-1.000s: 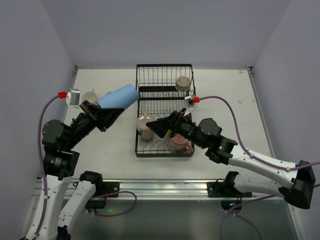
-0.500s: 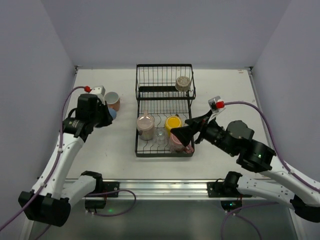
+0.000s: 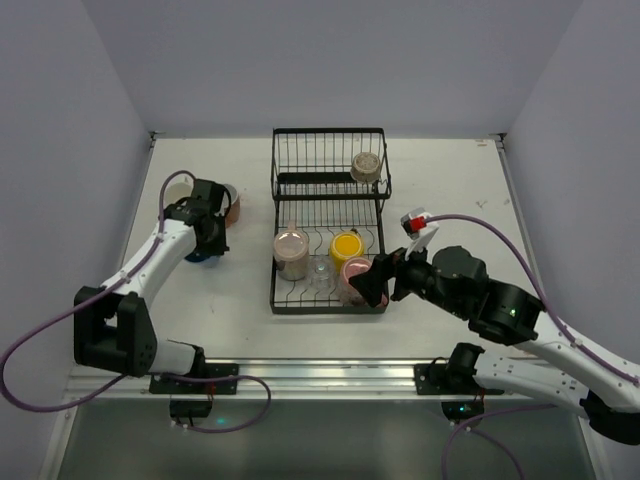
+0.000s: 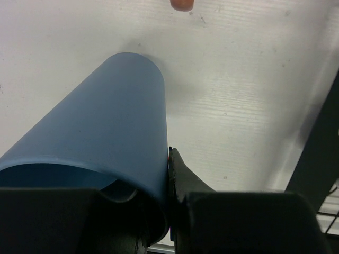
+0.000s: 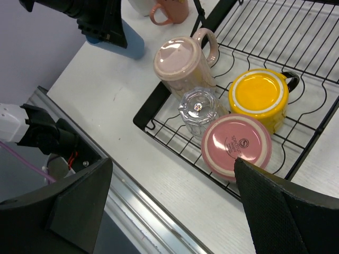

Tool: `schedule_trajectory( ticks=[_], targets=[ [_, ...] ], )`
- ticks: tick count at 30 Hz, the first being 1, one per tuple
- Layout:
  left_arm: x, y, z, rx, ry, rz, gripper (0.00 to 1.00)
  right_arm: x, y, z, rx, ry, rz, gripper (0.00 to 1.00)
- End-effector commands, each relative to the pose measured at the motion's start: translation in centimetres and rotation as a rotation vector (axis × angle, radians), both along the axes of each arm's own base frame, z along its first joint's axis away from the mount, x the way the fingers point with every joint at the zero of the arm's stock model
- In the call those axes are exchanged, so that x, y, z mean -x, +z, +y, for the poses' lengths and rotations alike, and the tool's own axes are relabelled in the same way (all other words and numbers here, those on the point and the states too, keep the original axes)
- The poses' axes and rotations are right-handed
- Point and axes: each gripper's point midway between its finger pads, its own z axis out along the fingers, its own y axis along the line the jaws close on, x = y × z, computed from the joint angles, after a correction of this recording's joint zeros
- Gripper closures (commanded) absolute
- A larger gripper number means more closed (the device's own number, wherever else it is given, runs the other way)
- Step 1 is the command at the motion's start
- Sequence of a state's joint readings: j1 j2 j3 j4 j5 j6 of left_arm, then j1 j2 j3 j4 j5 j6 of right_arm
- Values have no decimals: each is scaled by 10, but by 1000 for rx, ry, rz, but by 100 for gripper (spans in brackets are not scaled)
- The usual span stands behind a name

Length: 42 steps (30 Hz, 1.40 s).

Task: Unload the cups from the dish rack

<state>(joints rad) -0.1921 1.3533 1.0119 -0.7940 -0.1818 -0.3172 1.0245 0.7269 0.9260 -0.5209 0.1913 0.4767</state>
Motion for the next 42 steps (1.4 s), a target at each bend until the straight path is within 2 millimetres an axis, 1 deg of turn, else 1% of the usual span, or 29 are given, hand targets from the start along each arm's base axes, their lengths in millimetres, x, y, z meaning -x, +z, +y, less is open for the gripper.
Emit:
schedule_trajectory(
  ticks=[1,6,8,9,13,14,16,17,18,19,20,22,23,25,26,27,28,29,31,32,33,34,35,36,37,38,40,41,42],
  targets=[
    [-12,3,10,-66,11,11,93,1,-5,-3,21,7,-11,1],
    [-19,-8,15,-110,21,61,81,2,-11,-5,28,7,-5,1],
    [-21,-9,17,-125,27,74,74,2,-13,-5,26,6,-5,1],
    [-24,-9,18,-137,30,80,73,2,-13,-5,23,8,-6,1],
    [-27,-8,18,-137,35,76,63,2,-15,-6,29,4,-6,1],
    [-28,-5,16,-128,33,68,57,1,-14,-6,27,4,-11,1],
    [-30,4,15,-117,35,32,50,1,-13,-5,26,3,-10,1],
    [-30,9,15,-113,36,21,44,1,-11,-5,26,3,-12,1],
    [-32,20,14,-103,39,-13,42,0,-10,-4,23,5,-13,1],
    [-33,27,13,-95,38,-33,37,0,-9,-3,23,7,-14,1],
    [-35,40,11,-75,34,-71,34,0,-8,-2,22,7,-14,1],
    [-36,54,6,-44,25,-111,28,-1,-6,-1,21,5,-16,1],
    [-37,71,-1,-9,12,-162,28,-2,-5,-1,18,3,-17,1],
    [-37,90,-7,19,5,-221,26,-2,-4,-1,15,-1,-18,1],
    [-37,102,-16,58,-16,-260,25,-3,-4,-2,15,-6,-19,1],
    [-33,120,-22,91,-32,-311,25,-4,-2,-4,11,-19,-22,1],
    [-29,131,-33,120,-63,-341,24,-4,-1,-6,8,-29,-22,1],
    [-21,151,-43,178,-91,-401,24,-5,3,-9,-11,-45,-29,1],
    [-9,171,-62,265,-156,-470,24,-8,13,-19,-54,-107,-38,1],
    [0,180,-86,368,-231,-497,24,-10,20,-24,-91,-138,-49,1],
    [14,199,-97,440,-283,-561,24,-9,31,-34,-149,-165,-74,1],
    [22,204,-111,502,-336,-580,19,-10,40,-42,-193,-202,-92,1],
    [37,214,-136,596,-431,-604,14,-10,51,-47,-245,-217,-118,1],
    [43,217,-146,622,-467,-610,12,-5,66,-59,-309,-231,-143,1],
    [49,219,-157,646,-500,-616,10,-3,73,-66,-343,-244,-156,1],
    [62,219,-181,693,-559,-624,9,-3,82,-74,-374,-264,-176,1],
    [72,216,-205,728,-607,-626,4,3,99,-90,-427,-277,-215,1],
    [81,210,-230,734,-646,-619,2,4,104,-95,-436,-288,-228,1],
    [84,206,-242,723,-661,-615,0,6,110,-100,-446,-291,-240,1]
  ],
)
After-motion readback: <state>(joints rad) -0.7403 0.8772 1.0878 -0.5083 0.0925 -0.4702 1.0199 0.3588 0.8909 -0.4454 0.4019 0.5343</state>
